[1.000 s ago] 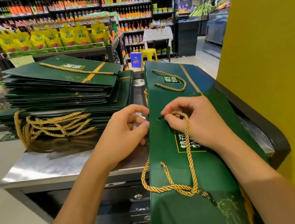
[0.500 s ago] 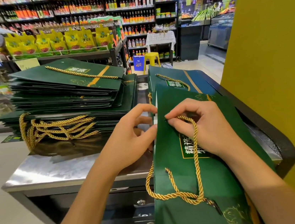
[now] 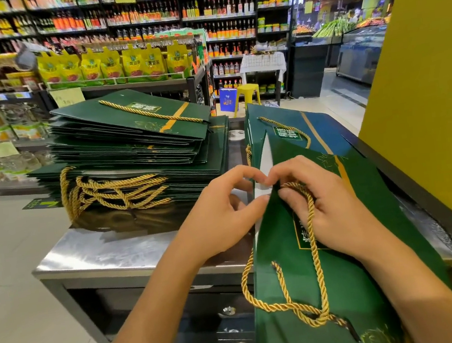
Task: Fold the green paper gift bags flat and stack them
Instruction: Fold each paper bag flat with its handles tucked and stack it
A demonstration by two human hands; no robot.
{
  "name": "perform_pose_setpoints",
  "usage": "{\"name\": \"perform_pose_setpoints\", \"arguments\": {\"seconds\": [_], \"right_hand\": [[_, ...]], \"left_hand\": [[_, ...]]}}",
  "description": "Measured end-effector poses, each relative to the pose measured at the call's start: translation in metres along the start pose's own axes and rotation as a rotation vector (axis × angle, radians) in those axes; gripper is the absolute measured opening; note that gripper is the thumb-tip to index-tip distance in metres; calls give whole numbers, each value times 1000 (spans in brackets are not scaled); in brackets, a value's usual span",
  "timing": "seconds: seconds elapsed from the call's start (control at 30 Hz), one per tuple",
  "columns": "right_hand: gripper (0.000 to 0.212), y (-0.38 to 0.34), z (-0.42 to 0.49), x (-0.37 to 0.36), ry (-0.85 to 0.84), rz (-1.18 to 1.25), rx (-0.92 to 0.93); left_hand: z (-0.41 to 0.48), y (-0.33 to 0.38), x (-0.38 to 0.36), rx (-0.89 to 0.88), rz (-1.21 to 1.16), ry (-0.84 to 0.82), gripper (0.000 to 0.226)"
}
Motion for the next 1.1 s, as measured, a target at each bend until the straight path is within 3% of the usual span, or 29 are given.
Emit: {"name": "perform_pose_setpoints", "arguments": {"seconds": [0.73, 0.87, 1.1], "right_hand": [[36, -6, -4, 8, 136, 201, 11], [45, -8, 0, 9, 115, 70, 52], [64, -5, 0, 5, 96, 7, 49]], "left_hand": [[-2, 15, -4, -112, 111, 80, 9], [-5, 19, -3, -132, 31, 100, 5], [-6, 9, 9, 72, -302, 80, 16]]}}
Point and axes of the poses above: each hand's wrist, its own z-axis towards the middle knuckle, its own x-axis out of the back of the hand, y = z × x, the point moved 7 cm from there along z, towards the middle knuckle, and after that the axes turned 15 degrees about x, right-handed, at the moved point
